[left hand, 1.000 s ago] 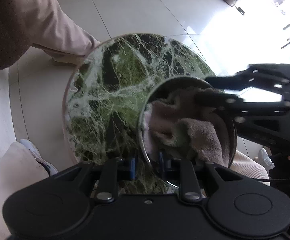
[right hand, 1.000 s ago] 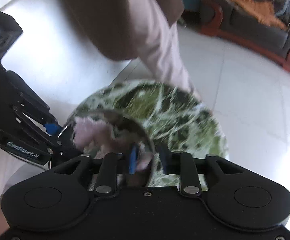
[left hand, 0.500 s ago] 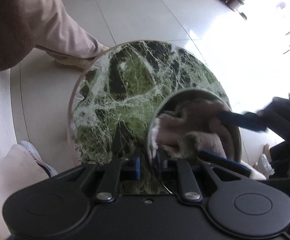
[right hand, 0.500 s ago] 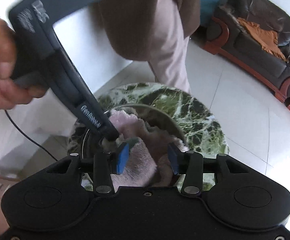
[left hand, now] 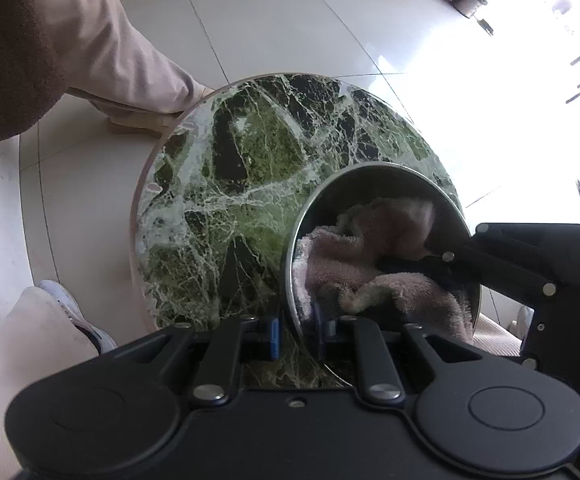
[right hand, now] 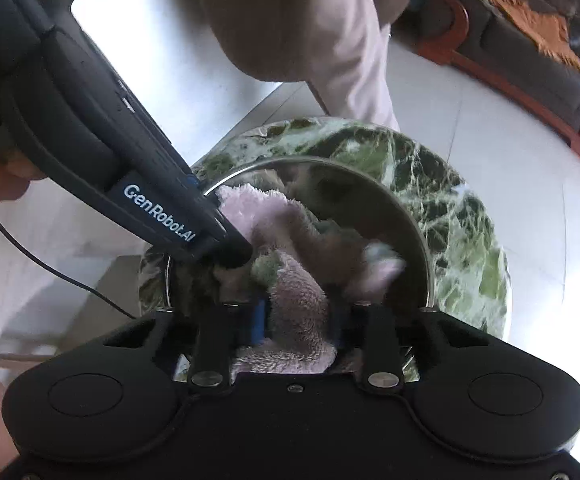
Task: Clean bowl
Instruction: 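Scrub bowl inner wall with towel, right gripper, while left gripper holds rim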
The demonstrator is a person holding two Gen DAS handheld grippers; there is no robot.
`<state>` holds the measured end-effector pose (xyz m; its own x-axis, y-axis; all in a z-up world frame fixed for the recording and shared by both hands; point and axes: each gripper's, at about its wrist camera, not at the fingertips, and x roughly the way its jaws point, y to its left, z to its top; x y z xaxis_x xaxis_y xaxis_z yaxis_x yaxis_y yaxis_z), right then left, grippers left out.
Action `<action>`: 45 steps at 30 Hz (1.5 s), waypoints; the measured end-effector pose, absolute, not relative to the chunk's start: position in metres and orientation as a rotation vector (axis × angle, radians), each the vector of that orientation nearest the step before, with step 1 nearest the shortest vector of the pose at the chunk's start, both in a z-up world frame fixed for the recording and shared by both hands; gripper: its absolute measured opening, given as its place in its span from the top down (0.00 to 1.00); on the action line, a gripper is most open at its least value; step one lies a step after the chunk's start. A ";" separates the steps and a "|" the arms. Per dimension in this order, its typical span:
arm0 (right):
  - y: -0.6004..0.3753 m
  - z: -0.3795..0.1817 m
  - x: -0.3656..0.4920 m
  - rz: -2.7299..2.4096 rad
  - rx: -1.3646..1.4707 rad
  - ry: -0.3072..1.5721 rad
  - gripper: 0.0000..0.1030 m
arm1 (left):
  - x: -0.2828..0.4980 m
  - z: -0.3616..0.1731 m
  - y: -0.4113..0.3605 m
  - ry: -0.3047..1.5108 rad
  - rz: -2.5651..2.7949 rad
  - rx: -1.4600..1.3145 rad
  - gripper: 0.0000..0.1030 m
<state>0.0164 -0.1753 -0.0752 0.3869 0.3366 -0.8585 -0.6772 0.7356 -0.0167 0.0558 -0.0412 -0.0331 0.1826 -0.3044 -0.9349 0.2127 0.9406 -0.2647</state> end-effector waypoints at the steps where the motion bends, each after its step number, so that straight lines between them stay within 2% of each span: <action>1: -0.177 -0.074 0.018 0.673 -0.380 0.980 0.81 | 0.056 -0.033 -0.042 1.340 -0.369 -0.076 0.85; 8: -0.176 -0.056 0.030 0.649 -0.441 0.904 0.82 | 0.057 -0.032 -0.044 1.346 -0.376 -0.051 0.85; 17: -0.171 -0.077 0.014 0.710 -0.460 1.004 0.81 | 0.058 -0.034 -0.046 1.349 -0.370 -0.071 0.85; 23: -0.165 -0.072 0.025 0.665 -0.551 0.894 0.83 | 0.060 -0.033 -0.047 1.355 -0.376 -0.058 0.85; 31: -0.172 -0.078 0.014 0.733 -0.472 1.016 0.80 | 0.064 -0.035 -0.045 1.358 -0.371 -0.091 0.85; 37: -0.166 -0.065 0.028 0.705 -0.548 0.916 0.82 | 0.064 -0.035 -0.045 1.361 -0.373 -0.078 0.85; 42: -0.183 -0.066 0.029 0.686 -0.519 1.011 0.82 | 0.065 -0.034 -0.044 1.351 -0.364 -0.093 0.84; 45: -0.183 -0.070 0.024 0.740 -0.449 1.099 0.78 | 0.066 -0.035 -0.045 1.352 -0.370 -0.091 0.84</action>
